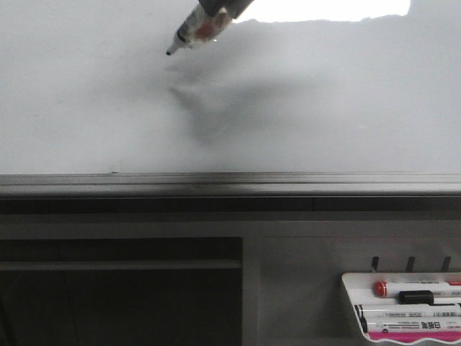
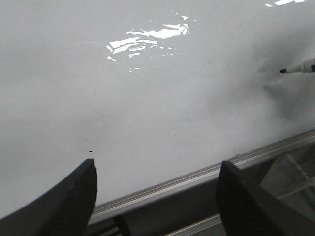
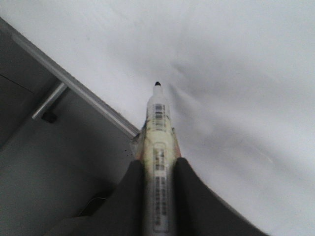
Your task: Write number 2 on whiteboard
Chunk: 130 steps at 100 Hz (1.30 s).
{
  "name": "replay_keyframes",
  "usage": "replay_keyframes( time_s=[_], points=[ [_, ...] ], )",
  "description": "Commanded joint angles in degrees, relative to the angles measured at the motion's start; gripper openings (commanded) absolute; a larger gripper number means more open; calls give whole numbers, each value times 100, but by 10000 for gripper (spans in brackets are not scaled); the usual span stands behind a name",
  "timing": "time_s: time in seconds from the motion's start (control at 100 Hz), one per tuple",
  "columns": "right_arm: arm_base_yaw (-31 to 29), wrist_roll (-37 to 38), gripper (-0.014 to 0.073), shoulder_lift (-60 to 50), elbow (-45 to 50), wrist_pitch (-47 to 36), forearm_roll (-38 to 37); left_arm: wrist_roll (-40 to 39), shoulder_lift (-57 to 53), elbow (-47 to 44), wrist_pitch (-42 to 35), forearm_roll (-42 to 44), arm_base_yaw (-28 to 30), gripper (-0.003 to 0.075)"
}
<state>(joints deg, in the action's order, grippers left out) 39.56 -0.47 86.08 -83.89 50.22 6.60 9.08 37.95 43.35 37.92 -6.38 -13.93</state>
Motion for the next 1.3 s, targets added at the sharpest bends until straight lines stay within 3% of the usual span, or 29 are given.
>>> replay_keyframes(
  time_s=[0.0,0.32,0.5,0.67,0.87,1.161,1.291],
  points=[
    [1,-18,-48,-41,-501,-124,-19,-13,10,169,-430,-56,15,473],
    [-292,-30,-48,720,-1259,283,-325,-13,10,169,-417,-56,15,473],
    [-721,-56,-48,622,-1196,1123,-324,-13,10,169,-428,0,15,473],
    [-564,-173,-48,689,-638,442,-28,-13,10,169,-428,27,15,473],
    [-372,-179,-48,960,-616,-164,184,-13,10,169,-428,41,15,473],
    [-810,-169,-48,805,-538,511,-55,-13,10,169,-428,137,15,473],
    [-872,-169,-48,538,-219,205,-36,-13,10,169,-428,144,15,473]
  ],
)
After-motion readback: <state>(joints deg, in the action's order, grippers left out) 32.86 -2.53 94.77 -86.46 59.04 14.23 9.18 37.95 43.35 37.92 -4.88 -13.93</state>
